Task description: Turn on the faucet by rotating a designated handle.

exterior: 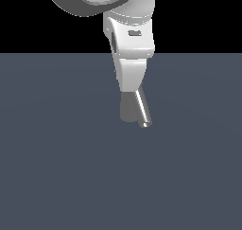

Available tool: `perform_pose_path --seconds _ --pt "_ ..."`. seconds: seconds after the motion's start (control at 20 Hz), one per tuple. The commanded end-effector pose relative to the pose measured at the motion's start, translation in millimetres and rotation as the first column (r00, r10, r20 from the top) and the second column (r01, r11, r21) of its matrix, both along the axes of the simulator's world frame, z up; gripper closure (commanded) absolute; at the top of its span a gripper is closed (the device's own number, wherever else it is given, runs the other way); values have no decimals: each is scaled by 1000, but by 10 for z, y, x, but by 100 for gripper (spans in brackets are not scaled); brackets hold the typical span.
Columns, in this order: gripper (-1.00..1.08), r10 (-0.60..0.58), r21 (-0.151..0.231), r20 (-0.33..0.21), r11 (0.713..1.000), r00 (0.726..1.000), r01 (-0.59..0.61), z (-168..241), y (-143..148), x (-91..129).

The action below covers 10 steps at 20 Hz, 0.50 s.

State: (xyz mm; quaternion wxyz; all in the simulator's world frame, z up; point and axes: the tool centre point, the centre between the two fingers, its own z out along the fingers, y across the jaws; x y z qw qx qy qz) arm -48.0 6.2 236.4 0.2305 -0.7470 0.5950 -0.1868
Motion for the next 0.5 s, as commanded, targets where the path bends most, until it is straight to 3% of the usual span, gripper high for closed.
perform_pose_path --seconds 0.0,0.45 --pt "108 -23 -1 -6 1000 1000 23 -50 -143 -35" --pt "108 -26 -1 -8 1000 1000 26 -111 -249 -104"
